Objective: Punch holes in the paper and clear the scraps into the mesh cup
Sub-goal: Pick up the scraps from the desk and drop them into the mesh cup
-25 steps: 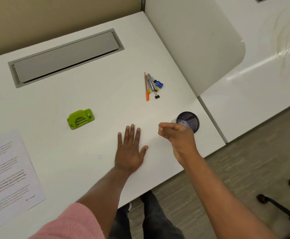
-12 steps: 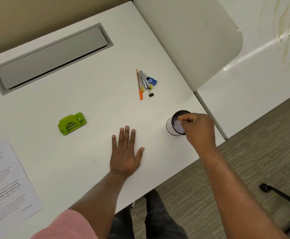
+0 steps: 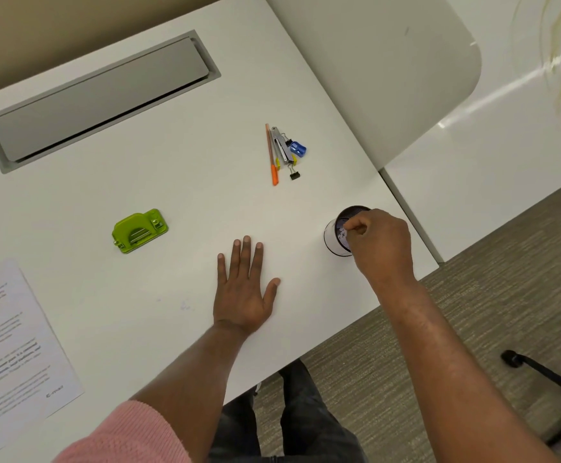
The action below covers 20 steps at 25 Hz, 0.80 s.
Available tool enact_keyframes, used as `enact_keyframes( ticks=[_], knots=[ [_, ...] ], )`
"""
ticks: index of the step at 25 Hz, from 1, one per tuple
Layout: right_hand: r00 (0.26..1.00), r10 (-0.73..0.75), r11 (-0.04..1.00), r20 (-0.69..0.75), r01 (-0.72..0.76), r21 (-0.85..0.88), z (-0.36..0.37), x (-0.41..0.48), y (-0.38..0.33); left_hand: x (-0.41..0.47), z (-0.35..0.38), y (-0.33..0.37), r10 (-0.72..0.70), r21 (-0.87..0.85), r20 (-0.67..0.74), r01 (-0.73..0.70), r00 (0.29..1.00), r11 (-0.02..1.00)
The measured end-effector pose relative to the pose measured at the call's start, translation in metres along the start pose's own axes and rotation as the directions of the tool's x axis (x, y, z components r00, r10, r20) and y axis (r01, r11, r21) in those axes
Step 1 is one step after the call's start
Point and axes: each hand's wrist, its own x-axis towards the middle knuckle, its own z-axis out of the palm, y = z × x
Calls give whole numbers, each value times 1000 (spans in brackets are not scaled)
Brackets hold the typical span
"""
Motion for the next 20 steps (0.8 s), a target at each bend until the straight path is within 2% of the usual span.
enact_keyframes(
  ticks=[5,11,13,16,18,20],
  knots=[
    [998,-55,998,-42,54,-42,3,-3,-1,0,2,-1,3,-7,-12,-3,1000,1000],
    [941,-287,935,-179,316,161,24,-25,-18,-1,0,-1,9,-25,-9,-9,1000,1000],
    [927,-350,907,-135,371,201,44,-40,-26,-1,-2,-1,7,-41,2,-7,1000,999],
    [921,-389,887,23,368,278,76,-66,-35,-3,-12,-3,24,-127,16,-22,1000,992],
    [894,-431,878,126,383,286,96,-82,-37,-11,-22,-12,25,-219,-14,-28,1000,975],
    [858,-472,871,202,418,260,116,-95,-39,-32,-31,-29,-44,-271,-75,22,996,962]
  ],
)
